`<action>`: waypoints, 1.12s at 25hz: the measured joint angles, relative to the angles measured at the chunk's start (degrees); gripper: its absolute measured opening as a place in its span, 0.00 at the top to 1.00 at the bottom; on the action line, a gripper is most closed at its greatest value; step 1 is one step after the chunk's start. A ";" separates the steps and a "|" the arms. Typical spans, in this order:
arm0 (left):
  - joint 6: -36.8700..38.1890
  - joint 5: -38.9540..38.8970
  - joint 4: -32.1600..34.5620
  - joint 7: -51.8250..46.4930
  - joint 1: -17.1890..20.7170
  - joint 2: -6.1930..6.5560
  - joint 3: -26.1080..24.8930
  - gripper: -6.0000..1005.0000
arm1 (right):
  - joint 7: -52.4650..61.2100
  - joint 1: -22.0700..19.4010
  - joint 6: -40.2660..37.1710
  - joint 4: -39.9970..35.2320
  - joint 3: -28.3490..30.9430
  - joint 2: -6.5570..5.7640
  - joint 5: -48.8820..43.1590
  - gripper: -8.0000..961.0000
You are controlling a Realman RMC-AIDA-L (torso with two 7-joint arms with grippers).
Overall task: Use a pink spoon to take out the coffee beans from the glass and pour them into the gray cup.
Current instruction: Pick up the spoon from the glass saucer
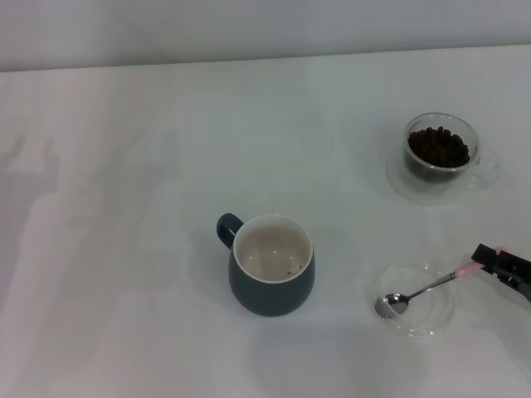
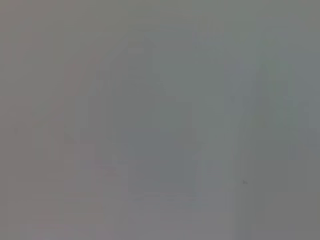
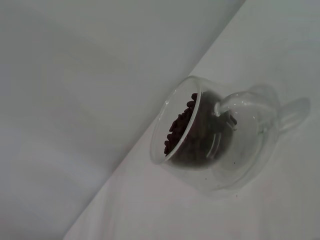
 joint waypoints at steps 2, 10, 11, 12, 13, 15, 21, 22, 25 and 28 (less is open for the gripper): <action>0.00 0.00 0.00 0.00 0.00 0.00 0.00 0.56 | -0.10 -0.01 0.02 -0.09 0.02 0.14 0.00 0.61; 0.00 -0.16 0.02 0.00 0.12 0.00 0.00 0.56 | -0.19 0.13 -0.12 0.15 0.14 0.42 0.46 0.66; 0.00 -0.17 0.04 0.00 0.13 -0.01 0.00 0.56 | -0.21 0.13 -0.13 0.15 0.18 0.47 0.52 0.68; 0.00 -0.18 0.06 0.00 0.15 -0.05 0.00 0.56 | -0.23 0.13 -0.13 0.13 0.20 0.55 0.57 0.69; 0.00 -0.18 0.07 0.00 0.17 -0.07 0.00 0.56 | -0.25 0.14 -0.12 0.06 0.23 0.65 0.61 0.71; 0.00 -0.21 0.08 0.00 0.25 -0.08 0.00 0.56 | -0.24 0.16 -0.03 -0.06 0.27 0.75 0.67 0.75; -0.03 -0.25 0.10 0.00 0.40 -0.09 0.00 0.56 | 0.00 0.11 0.33 -0.10 0.75 0.65 0.66 0.82; -0.04 -0.26 0.10 0.00 0.40 -0.09 0.00 0.56 | 0.00 0.12 0.58 -0.14 0.77 0.63 0.65 0.82; -0.05 -0.27 0.10 0.00 0.35 -0.09 0.00 0.56 | -0.02 0.44 1.96 -0.29 0.80 0.46 0.49 0.82; -0.05 -0.27 0.10 0.00 0.29 -0.09 0.00 0.56 | 0.12 0.73 3.41 -0.32 0.88 -0.06 0.56 0.82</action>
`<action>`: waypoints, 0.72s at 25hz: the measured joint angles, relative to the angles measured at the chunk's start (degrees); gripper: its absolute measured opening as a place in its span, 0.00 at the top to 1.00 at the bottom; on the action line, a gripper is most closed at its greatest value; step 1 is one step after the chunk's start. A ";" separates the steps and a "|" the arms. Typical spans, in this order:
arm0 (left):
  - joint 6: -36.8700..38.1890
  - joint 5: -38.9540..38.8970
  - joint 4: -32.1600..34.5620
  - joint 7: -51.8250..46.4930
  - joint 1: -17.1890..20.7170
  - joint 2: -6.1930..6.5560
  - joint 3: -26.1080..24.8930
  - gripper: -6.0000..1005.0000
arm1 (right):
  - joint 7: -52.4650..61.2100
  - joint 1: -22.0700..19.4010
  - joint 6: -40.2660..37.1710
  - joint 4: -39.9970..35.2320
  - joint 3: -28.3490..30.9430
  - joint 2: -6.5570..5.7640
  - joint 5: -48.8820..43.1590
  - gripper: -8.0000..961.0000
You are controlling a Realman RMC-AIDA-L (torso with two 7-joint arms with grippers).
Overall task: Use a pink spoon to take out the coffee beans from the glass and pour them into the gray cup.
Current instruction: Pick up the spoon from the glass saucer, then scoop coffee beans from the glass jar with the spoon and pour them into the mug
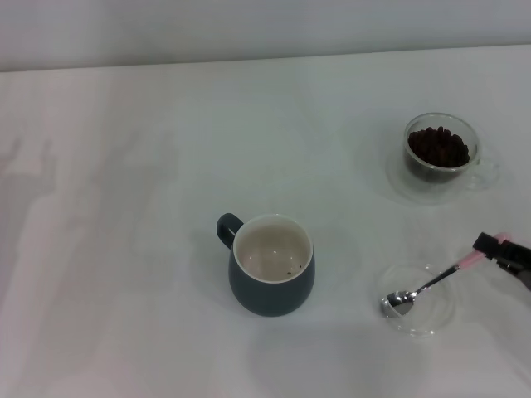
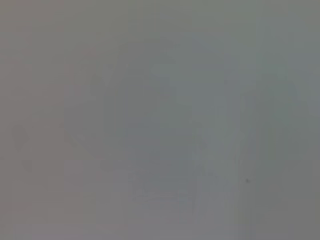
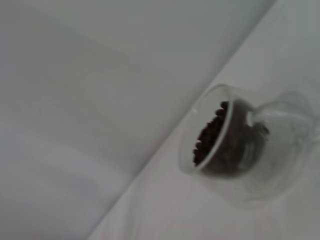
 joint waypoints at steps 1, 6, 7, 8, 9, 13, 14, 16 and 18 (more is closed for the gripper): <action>0.00 0.00 0.00 0.00 0.01 0.00 0.00 0.56 | 0.04 0.10 0.44 -0.01 0.05 -0.16 0.09 0.82; -0.06 -0.02 0.00 0.00 0.23 0.00 0.00 0.56 | 0.31 0.88 3.20 -0.06 0.85 -1.39 1.54 0.83; -0.13 -0.02 0.00 0.00 0.31 0.00 0.00 0.56 | 0.36 1.06 3.62 -0.08 1.16 -1.69 1.91 0.83; -0.18 -0.04 0.00 0.00 0.39 0.00 0.00 0.55 | 0.40 1.31 4.00 -0.09 1.47 -1.96 2.29 0.83; -0.20 -0.07 0.00 0.00 0.49 0.00 0.00 0.56 | 0.44 1.62 4.35 -0.10 1.84 -2.21 2.62 0.83; -0.09 -0.08 0.30 0.00 0.81 -0.01 0.00 0.56 | 0.52 3.48 5.09 -0.32 4.00 -3.04 3.02 0.84; -0.09 -0.03 0.43 0.00 0.82 -0.03 0.00 0.56 | 0.56 4.10 5.16 -0.74 4.57 -3.20 3.04 0.84; -0.03 0.04 0.69 -0.02 0.89 -0.07 0.00 0.56 | 0.67 5.19 5.21 -2.26 5.41 -3.39 3.05 0.84; 0.07 0.06 0.71 -0.11 0.98 -0.09 0.06 0.56 | 0.90 6.23 5.23 -4.58 5.89 -3.49 3.06 0.84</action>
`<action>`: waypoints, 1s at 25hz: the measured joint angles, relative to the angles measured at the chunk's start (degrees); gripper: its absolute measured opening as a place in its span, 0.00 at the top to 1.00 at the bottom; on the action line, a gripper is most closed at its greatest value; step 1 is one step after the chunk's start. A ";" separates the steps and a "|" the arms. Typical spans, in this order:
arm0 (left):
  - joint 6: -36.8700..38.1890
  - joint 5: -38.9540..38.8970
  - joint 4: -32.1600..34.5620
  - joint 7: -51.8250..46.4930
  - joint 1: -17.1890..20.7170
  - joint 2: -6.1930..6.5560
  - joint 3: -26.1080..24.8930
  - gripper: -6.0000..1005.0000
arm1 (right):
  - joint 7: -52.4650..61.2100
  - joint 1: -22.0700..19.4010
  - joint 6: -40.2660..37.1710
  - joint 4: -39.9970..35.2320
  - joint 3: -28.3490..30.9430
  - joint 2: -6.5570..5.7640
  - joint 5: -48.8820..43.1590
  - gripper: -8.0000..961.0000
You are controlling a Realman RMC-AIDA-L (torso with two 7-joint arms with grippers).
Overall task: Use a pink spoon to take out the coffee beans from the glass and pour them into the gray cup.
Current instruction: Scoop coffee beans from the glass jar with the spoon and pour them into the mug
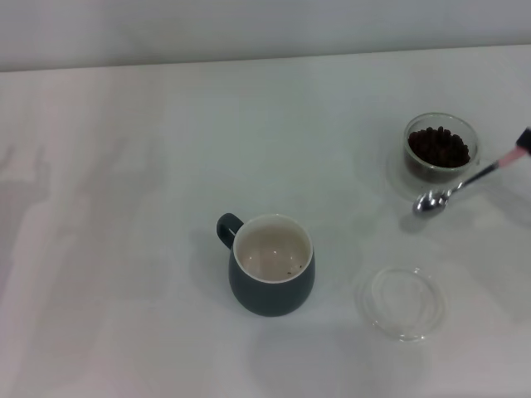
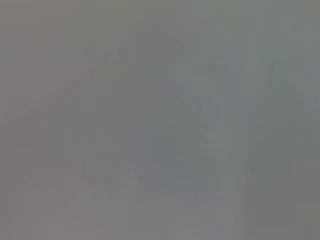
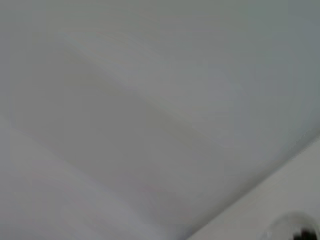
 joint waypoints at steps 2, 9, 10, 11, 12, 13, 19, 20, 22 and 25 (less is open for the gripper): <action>0.05 0.03 0.08 -0.08 0.09 -0.04 0.16 0.56 | 0.23 0.89 -0.43 -1.86 0.63 -0.19 0.07 0.84; 0.15 0.14 0.72 -0.21 0.61 -0.29 0.55 0.56 | -0.04 3.65 -3.71 -4.79 3.22 -0.99 1.26 0.84; 0.15 0.14 0.75 -0.22 0.70 -0.29 0.56 0.56 | -0.27 4.04 -3.91 -4.93 3.22 -1.08 1.53 0.84; 0.15 0.16 0.79 -0.22 0.79 -0.29 0.57 0.56 | -0.62 4.37 -4.15 -5.03 3.23 -1.15 1.82 0.84; 0.16 0.17 0.80 -0.23 0.82 -0.28 0.57 0.56 | -1.05 4.68 -4.50 -5.23 3.24 -1.17 2.04 0.84; 0.15 0.18 0.80 -0.23 0.83 -0.27 0.57 0.56 | -1.51 4.97 -4.99 -5.52 3.25 -1.14 2.20 0.84; 0.16 0.22 1.44 -0.25 0.84 -0.18 0.53 0.56 | -5.38 6.37 -8.50 -6.59 2.44 -0.34 1.88 0.84; 0.16 0.22 1.48 -0.25 0.84 -0.18 0.49 0.55 | -6.25 6.58 -8.63 -6.60 2.33 -0.22 1.80 0.84; 0.16 0.22 1.59 -0.25 0.84 -0.17 0.34 0.56 | -7.87 6.81 -8.84 -6.61 2.28 0.04 1.77 0.84; 0.26 0.22 1.64 -0.25 0.80 -0.14 0.26 0.56 | -9.84 7.01 -9.73 -6.63 2.23 0.44 1.79 0.84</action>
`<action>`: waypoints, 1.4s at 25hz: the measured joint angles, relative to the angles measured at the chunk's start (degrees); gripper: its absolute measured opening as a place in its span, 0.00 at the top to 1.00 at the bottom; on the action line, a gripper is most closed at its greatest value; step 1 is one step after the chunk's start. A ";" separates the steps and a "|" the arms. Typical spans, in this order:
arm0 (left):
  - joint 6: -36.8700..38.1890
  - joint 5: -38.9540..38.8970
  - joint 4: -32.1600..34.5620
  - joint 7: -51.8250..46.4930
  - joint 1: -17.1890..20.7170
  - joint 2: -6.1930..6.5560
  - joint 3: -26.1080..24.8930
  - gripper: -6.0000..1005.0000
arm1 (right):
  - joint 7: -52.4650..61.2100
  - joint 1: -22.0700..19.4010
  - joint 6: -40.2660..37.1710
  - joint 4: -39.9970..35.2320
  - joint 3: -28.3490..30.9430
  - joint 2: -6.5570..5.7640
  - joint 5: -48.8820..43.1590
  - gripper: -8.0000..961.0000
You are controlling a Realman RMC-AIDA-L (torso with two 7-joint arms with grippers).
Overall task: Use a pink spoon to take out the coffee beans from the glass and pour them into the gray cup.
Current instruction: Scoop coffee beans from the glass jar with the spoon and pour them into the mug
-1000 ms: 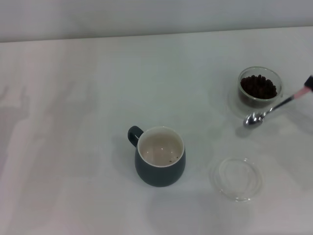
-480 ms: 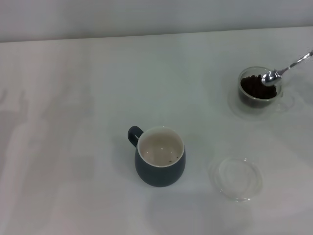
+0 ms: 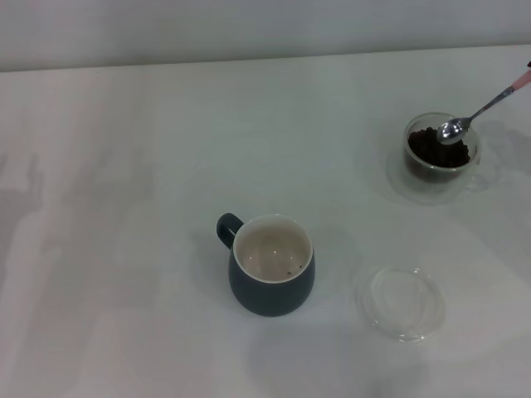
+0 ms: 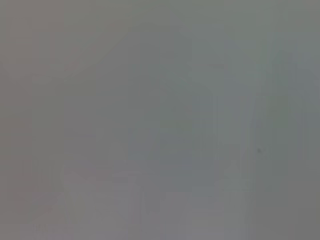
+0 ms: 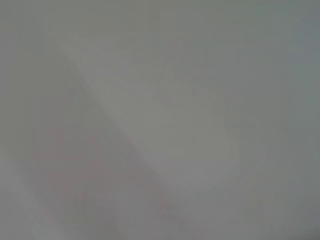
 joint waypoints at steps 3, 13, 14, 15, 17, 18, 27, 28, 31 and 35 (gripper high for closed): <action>0.04 -0.01 0.02 0.02 -0.21 0.11 0.08 0.56 | -2.04 0.19 -1.06 -0.03 -0.47 0.37 -0.08 0.83; 0.62 -0.02 0.76 0.24 -1.17 0.31 -0.16 0.56 | -6.58 0.34 -4.51 -0.06 -2.64 1.69 -0.20 0.84; 0.64 -0.02 0.86 0.27 -1.31 0.33 -0.17 0.56 | -6.62 0.34 -4.87 -0.06 -2.69 1.75 -0.20 0.83; 0.66 -0.02 0.96 0.28 -1.41 0.34 -0.20 0.55 | -6.60 0.34 -5.07 -0.06 -2.70 1.76 -0.16 0.83; 0.68 -0.14 1.46 0.31 -1.85 0.34 -0.23 0.56 | -6.56 0.36 -5.46 -0.06 -2.73 1.80 -0.09 0.83; 0.69 -0.20 1.66 0.32 -2.02 0.34 -0.23 0.56 | -6.41 0.38 -5.74 -0.06 -2.73 1.83 -0.09 0.83; 1.24 -0.41 2.14 0.36 -2.95 0.44 -0.29 0.55 | 1.97 0.58 -8.59 0.65 -2.24 1.87 0.38 0.83; 1.39 -0.42 2.14 0.36 -3.02 0.46 -0.31 0.55 | 3.34 0.58 -8.69 0.65 -2.22 1.86 0.42 0.83; 1.54 -0.45 2.14 0.36 -3.31 0.58 -0.35 0.55 | 8.40 0.60 -9.69 0.68 -2.15 1.86 0.85 0.83; 1.62 -0.47 2.13 0.36 -3.52 0.81 -0.43 0.56 | 14.92 0.60 -11.56 0.74 -2.13 1.94 1.11 0.83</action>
